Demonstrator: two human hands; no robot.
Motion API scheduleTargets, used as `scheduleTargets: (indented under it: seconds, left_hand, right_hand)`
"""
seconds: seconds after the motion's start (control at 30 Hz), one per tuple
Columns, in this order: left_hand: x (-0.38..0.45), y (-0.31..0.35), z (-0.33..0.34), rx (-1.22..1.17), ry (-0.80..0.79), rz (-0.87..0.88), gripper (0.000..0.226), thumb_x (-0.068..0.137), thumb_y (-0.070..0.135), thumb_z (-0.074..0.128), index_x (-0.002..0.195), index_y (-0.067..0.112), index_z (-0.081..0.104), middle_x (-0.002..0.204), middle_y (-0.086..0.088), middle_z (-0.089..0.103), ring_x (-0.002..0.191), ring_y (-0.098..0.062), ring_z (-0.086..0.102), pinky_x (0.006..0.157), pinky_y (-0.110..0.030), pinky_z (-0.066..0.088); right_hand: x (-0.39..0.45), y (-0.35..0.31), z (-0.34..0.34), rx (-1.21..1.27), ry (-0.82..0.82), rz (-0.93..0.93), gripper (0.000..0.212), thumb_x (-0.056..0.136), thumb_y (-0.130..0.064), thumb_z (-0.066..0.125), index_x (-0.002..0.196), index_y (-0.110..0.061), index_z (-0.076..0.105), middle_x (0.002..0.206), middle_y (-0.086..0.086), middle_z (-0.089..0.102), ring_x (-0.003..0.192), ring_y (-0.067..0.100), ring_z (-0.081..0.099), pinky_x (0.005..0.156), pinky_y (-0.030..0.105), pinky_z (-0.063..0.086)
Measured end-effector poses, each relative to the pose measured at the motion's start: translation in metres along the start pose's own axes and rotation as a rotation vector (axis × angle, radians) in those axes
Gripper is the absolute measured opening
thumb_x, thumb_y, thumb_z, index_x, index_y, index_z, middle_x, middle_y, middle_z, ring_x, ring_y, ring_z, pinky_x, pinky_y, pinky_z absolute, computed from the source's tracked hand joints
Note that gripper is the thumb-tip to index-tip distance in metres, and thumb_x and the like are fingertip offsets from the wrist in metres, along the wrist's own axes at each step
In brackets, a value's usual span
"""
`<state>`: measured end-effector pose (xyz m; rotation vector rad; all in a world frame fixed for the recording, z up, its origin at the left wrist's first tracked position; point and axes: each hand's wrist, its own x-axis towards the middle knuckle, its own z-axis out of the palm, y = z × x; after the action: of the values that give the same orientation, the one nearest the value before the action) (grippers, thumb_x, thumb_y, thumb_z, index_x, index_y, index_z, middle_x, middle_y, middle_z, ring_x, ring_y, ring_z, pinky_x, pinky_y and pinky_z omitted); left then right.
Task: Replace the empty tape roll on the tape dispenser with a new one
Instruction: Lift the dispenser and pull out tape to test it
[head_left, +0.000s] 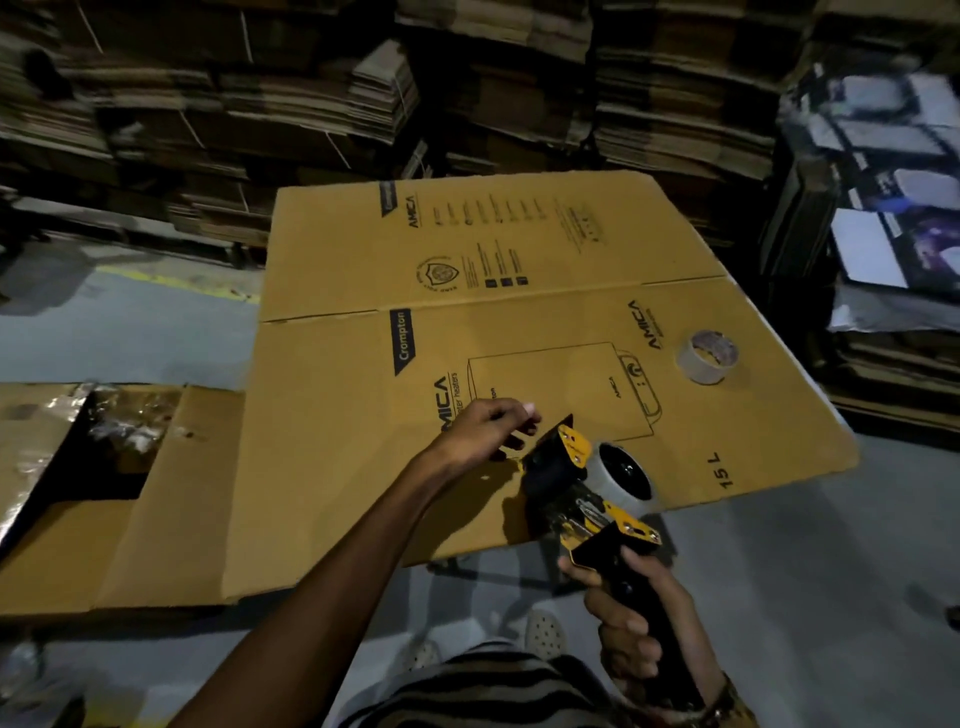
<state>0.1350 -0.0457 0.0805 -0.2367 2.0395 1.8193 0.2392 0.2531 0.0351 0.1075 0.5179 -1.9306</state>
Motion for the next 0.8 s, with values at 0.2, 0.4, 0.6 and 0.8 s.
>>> scheduleTargets:
  seconds: [0.2, 0.4, 0.6, 0.8]
  left_hand:
    - [0.029, 0.022, -0.011, 0.019, -0.136, -0.350, 0.084, 0.083, 0.080, 0.044, 0.140, 0.019, 0.054, 0.145, -0.019, 0.049, 0.118, -0.037, 0.055, 0.076, -0.037, 0.047]
    - [0.072, 0.031, -0.011, -0.140, -0.113, -0.401, 0.090, 0.077, 0.073, 0.063, 0.149, 0.023, 0.041, 0.157, -0.013, 0.036, 0.142, -0.035, 0.036, 0.115, -0.047, 0.031]
    - [0.108, 0.049, -0.011, -0.263, 0.032, -0.377, 0.035, 0.088, 0.047, 0.066, 0.113, 0.022, 0.060, 0.125, -0.015, 0.062, 0.114, -0.028, 0.059, 0.076, -0.031, 0.046]
    - [0.135, 0.057, -0.005, -0.445, 0.230, -0.342, 0.027, 0.091, 0.036, 0.066, 0.102, 0.012, 0.061, 0.098, -0.017, 0.061, 0.094, -0.031, 0.059, 0.087, -0.040, 0.048]
  right_hand:
    - [0.061, -0.024, 0.043, 0.006, 0.159, 0.050, 0.069, 0.083, -0.029, 0.079, 0.133, 0.011, 0.054, 0.053, 0.011, 0.054, 0.037, 0.022, 0.057, 0.036, 0.029, 0.047]
    - [0.080, -0.076, 0.035, -0.228, 0.263, 0.106, 0.078, 0.075, -0.039, 0.082, 0.130, 0.008, 0.055, 0.051, 0.004, 0.048, 0.034, 0.015, 0.050, 0.033, 0.024, 0.043]
    - [0.096, -0.152, 0.017, -0.372, 0.235, 0.255, 0.065, 0.083, -0.043, 0.072, 0.128, 0.001, 0.058, 0.054, 0.004, 0.050, 0.040, 0.015, 0.053, 0.038, 0.025, 0.046]
    - [0.098, -0.225, 0.004, -0.735, 0.347, 0.253, 0.051, 0.093, -0.041, 0.061, 0.126, -0.002, 0.061, 0.068, 0.005, 0.058, 0.051, 0.015, 0.057, 0.046, 0.026, 0.048]
